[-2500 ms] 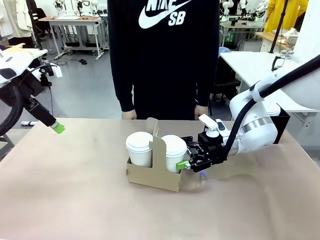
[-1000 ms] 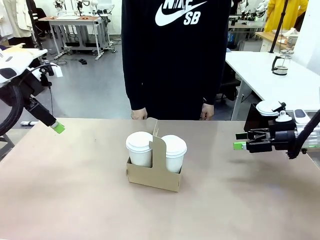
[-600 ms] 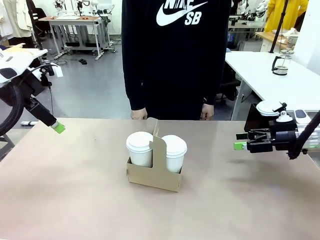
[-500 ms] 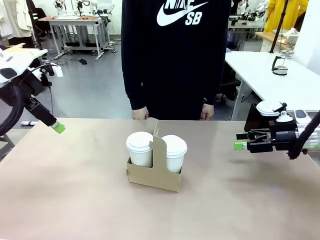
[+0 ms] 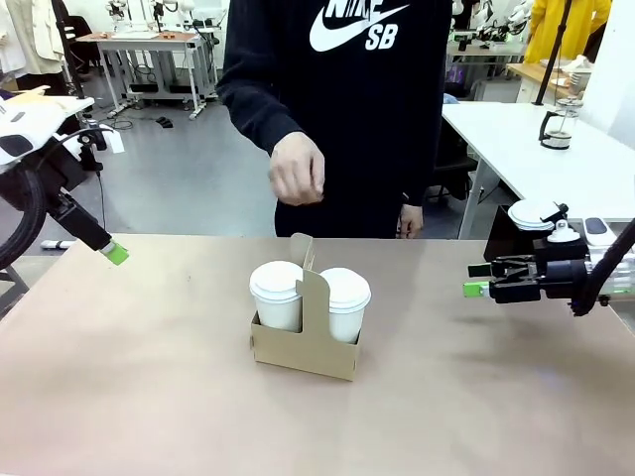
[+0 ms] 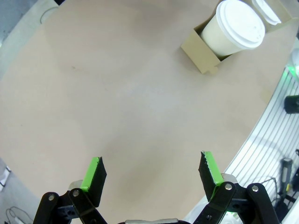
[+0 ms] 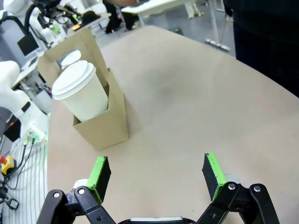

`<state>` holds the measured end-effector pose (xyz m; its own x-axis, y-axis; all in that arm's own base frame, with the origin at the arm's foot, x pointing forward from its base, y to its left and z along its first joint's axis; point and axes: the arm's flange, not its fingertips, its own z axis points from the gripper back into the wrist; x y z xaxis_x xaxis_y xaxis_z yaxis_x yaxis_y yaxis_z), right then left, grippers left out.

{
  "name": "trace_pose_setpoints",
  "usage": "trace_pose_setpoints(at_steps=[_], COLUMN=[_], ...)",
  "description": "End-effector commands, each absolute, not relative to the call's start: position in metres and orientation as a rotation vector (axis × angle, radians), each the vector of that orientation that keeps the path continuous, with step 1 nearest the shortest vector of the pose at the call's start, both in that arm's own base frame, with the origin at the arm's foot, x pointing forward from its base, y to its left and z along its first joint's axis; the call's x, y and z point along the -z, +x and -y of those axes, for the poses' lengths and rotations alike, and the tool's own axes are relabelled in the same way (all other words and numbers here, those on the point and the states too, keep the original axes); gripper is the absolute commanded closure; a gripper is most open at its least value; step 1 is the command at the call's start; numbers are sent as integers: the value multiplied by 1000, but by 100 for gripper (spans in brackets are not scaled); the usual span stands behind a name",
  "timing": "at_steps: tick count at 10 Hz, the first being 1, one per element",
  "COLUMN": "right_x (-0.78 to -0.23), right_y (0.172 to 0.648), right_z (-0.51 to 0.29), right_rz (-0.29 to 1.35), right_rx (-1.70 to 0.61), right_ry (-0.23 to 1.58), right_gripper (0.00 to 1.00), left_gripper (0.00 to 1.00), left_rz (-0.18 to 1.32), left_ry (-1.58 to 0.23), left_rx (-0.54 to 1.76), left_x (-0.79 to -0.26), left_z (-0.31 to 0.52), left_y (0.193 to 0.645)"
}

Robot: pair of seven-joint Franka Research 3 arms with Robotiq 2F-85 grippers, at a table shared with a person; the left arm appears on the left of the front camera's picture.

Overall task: Pour a drink into a cup and package it in a carrier.
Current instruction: Insert the held 600 ml Paper Cup into the Cup Carrier.

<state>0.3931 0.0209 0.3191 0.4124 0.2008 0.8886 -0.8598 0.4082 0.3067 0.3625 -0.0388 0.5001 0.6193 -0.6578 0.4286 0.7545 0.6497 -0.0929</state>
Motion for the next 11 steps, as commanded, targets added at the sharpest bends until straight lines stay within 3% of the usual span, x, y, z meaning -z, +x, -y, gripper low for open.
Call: trace_pose_setpoints(at_steps=[1, 11], right_x=[-318, -318], right_y=[393, 393], right_z=[-19, -19], right_rz=[904, 904], right_rx=[-800, -800], right_ry=[900, 900], right_gripper=[0, 0], left_gripper=[0, 0], left_rz=[383, 383], left_ry=[-278, -278], left_rx=[820, 820], left_x=[-500, -500], left_z=[38, 38], left_y=[362, 362])
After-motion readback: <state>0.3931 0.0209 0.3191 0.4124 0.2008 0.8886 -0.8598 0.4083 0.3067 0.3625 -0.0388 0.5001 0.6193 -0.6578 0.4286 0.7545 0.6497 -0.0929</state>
